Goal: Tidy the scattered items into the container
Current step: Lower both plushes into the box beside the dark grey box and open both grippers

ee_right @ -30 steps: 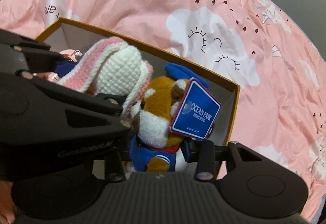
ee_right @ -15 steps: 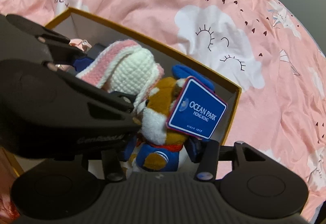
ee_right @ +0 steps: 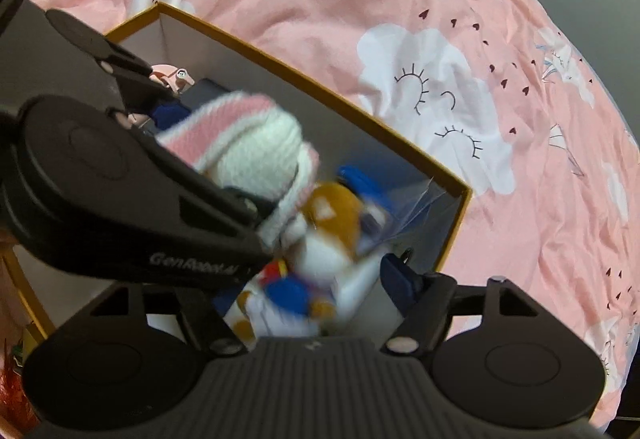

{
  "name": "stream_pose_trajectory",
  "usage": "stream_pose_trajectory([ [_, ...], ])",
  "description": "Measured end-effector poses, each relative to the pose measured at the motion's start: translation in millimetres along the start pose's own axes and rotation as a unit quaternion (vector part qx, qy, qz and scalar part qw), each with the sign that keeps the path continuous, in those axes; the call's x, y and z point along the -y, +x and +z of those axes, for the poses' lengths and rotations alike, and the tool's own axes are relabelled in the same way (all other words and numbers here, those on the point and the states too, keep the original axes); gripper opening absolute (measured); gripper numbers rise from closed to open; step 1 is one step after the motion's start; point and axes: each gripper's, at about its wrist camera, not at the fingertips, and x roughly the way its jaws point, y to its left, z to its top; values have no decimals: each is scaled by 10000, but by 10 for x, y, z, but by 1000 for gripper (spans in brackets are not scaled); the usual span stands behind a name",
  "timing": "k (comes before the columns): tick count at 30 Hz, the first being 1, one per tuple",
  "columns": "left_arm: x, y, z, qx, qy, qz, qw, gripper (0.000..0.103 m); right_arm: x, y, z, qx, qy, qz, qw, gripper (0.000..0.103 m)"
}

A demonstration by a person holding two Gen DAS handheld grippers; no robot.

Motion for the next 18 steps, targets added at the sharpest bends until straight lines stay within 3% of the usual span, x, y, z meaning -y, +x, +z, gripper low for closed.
stream_pose_trajectory([
  [9, 21, -199, -65, 369, 155, 20, 9992, 73, 29, -129, -101, 130, -13, -63, 9999, 62],
  [10, 11, -253, -83, 449, 150, -14, 9989, 70, 22, -148, -117, 145, -15, -71, 9999, 60],
  [12, -8, -328, -127, 550, 157, -67, 9983, 53, 9, -192, -157, 193, 8, -71, 9998, 58],
  [14, -13, -365, -191, 597, 228, -103, 9979, 42, 17, -230, -191, 252, 87, -28, 9996, 53],
  [18, 17, -346, -328, 627, 401, -176, 9971, 41, 27, -253, -251, 320, 172, 102, 9993, 46],
])
